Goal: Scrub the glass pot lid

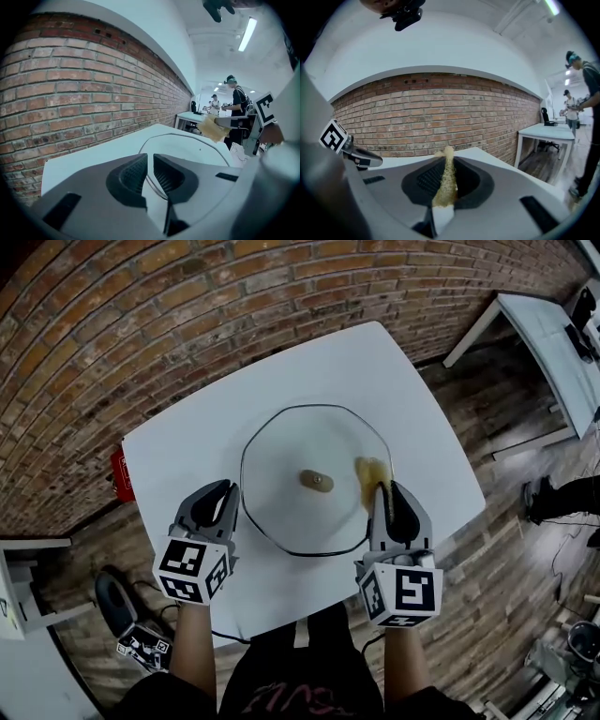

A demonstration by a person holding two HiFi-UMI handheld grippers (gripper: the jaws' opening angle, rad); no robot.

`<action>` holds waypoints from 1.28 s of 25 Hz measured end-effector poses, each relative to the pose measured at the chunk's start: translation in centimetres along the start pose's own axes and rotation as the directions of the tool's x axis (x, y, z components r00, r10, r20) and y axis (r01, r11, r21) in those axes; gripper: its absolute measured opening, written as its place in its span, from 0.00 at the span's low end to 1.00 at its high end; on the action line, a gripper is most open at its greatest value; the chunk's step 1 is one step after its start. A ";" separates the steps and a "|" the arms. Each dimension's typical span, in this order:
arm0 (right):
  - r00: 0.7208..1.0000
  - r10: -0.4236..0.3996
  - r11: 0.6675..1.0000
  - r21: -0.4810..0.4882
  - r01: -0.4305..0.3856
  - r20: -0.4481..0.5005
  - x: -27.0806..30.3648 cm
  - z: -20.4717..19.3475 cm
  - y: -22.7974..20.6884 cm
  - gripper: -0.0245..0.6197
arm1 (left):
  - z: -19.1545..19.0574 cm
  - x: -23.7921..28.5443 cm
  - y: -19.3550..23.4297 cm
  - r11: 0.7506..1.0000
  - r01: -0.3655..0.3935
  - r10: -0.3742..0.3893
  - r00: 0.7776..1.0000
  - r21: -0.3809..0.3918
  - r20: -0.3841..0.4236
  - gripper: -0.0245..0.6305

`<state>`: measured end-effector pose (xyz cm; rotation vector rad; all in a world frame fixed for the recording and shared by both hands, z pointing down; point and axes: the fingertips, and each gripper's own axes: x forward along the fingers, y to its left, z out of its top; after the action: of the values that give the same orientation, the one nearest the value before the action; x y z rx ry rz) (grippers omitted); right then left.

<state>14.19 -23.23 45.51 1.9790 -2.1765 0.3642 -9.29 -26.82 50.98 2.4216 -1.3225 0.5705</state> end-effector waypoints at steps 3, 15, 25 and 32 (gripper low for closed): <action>1.000 0.003 1.000 0.002 -0.003 -0.021 0.1 -1.3 0.1 0.13 | -1.5 0.4 -0.1 1.000 0.004 -0.004 1.000 -0.012 -0.025 0.09; 0.999 0.008 1.000 -0.005 -0.008 -0.042 1.0 -2.9 0.2 0.13 | -4.9 2.0 0.1 0.995 0.004 -0.014 0.996 -0.101 -0.093 0.27; 0.999 -0.002 1.000 -0.024 0.001 -0.047 1.3 -2.5 -0.5 0.13 | -6.6 3.3 -0.9 0.986 0.031 -0.059 0.983 -0.162 -0.171 0.29; 0.999 0.002 1.000 -0.028 -0.004 -0.052 1.8 -2.2 -0.5 0.13 | -6.9 3.6 -0.8 0.986 0.018 -0.049 0.982 -0.163 -0.184 0.29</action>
<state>14.47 -24.33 48.21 1.9298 -2.1416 0.3790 -8.18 -25.83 58.61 2.1972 -1.1990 0.6403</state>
